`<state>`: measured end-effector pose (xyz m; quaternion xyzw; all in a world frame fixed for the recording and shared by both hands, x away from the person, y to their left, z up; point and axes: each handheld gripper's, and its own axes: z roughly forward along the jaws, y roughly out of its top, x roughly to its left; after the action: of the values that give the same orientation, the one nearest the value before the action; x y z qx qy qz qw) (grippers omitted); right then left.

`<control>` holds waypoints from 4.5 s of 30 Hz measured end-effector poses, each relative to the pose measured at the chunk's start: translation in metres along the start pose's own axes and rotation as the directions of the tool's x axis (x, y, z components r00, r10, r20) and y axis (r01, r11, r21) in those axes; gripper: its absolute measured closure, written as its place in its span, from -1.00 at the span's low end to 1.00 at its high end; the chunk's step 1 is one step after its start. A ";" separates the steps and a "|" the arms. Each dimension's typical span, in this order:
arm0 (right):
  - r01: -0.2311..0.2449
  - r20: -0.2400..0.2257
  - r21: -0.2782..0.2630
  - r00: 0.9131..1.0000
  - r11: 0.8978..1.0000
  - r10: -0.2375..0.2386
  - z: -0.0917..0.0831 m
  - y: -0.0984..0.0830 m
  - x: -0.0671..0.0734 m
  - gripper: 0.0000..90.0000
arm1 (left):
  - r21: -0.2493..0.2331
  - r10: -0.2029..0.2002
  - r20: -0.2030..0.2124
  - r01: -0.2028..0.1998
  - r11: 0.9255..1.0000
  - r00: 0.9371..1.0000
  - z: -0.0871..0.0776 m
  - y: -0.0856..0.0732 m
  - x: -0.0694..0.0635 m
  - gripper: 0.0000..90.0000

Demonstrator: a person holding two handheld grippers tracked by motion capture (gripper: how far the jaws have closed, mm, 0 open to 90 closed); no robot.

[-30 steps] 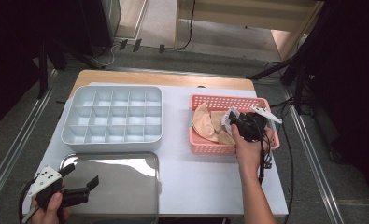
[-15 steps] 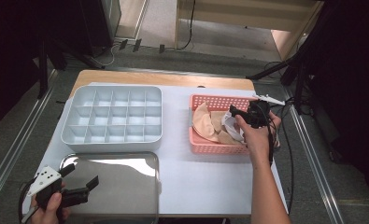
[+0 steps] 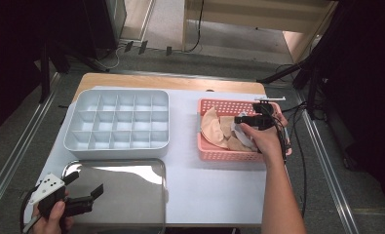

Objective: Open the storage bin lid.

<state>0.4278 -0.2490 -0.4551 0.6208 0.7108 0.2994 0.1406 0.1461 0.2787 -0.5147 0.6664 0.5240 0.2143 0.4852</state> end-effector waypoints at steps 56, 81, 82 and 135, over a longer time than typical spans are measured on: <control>-0.117 -0.242 -0.326 0.970 0.938 0.036 -0.034 -0.009 0.044 0.82 | 0.001 0.004 0.011 -0.004 1.000 1.000 0.001 0.000 -0.003 -1.00; -0.100 -0.236 -0.536 0.971 0.838 -0.035 -0.072 -0.059 0.062 0.82 | 0.003 0.018 0.018 -0.018 1.000 1.000 0.004 -0.002 -0.007 -1.00; -0.088 -0.228 -0.543 0.973 0.835 -0.046 -0.073 -0.060 0.063 0.82 | 0.002 0.019 0.015 -0.019 1.000 1.000 0.004 -0.002 -0.007 -1.00; -0.015 -0.202 -0.469 0.975 0.883 -0.090 -0.075 -0.217 0.096 0.74 | 0.005 0.039 0.067 -0.039 0.999 0.997 0.009 -0.004 -0.027 -1.00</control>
<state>0.1937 -0.1856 -0.5099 0.5180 0.6407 0.5253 0.2128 0.1417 0.2500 -0.5164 0.6847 0.4951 0.1996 0.4962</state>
